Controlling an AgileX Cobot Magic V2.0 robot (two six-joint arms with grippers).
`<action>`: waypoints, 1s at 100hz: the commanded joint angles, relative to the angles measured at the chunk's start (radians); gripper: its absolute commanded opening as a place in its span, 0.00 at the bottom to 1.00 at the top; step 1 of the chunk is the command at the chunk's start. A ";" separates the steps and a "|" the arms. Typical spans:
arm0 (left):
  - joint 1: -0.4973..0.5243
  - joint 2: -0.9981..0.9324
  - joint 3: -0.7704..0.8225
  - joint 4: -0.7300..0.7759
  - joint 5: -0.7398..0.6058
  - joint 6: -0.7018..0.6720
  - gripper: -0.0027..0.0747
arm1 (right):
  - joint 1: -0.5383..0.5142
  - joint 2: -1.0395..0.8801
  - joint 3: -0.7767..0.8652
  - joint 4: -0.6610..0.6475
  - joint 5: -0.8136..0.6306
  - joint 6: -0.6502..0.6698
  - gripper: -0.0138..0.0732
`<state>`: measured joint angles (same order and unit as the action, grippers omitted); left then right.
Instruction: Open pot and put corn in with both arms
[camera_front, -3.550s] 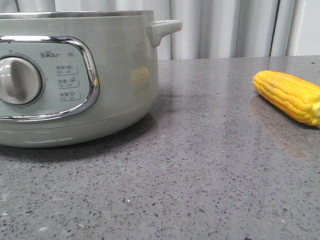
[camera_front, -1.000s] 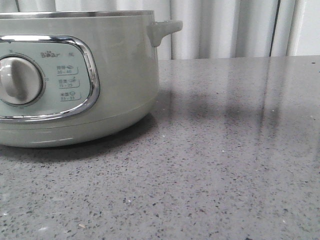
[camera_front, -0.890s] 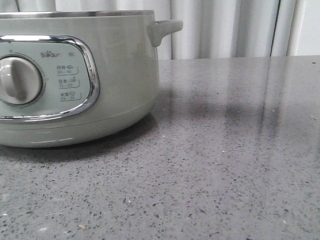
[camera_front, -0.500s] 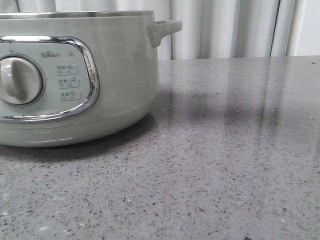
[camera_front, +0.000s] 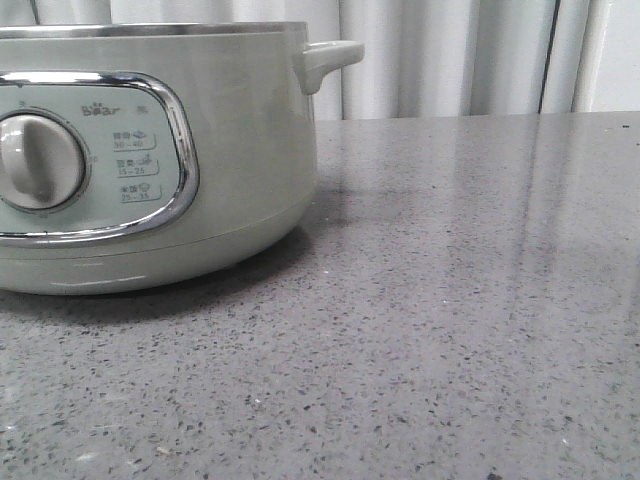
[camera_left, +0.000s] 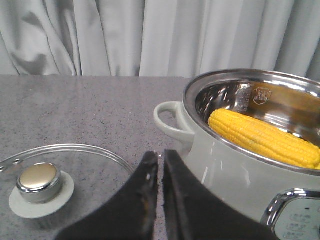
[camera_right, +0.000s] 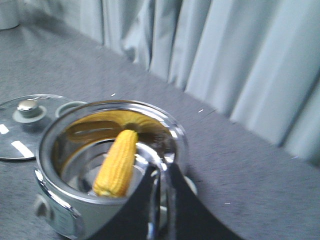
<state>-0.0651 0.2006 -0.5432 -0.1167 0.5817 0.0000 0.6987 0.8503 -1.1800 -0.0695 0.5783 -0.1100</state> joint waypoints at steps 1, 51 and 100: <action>-0.009 0.010 -0.033 -0.033 -0.057 0.005 0.01 | -0.011 -0.156 0.155 -0.085 -0.178 -0.012 0.11; -0.009 0.010 0.024 -0.137 -0.168 0.012 0.01 | -0.046 -0.774 0.584 -0.234 -0.219 0.100 0.11; -0.009 0.010 0.024 -0.189 -0.165 0.012 0.01 | -0.046 -0.776 0.584 -0.234 -0.230 0.100 0.11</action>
<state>-0.0673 0.2006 -0.4939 -0.2872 0.4953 0.0137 0.6596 0.0605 -0.5766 -0.2807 0.4302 -0.0104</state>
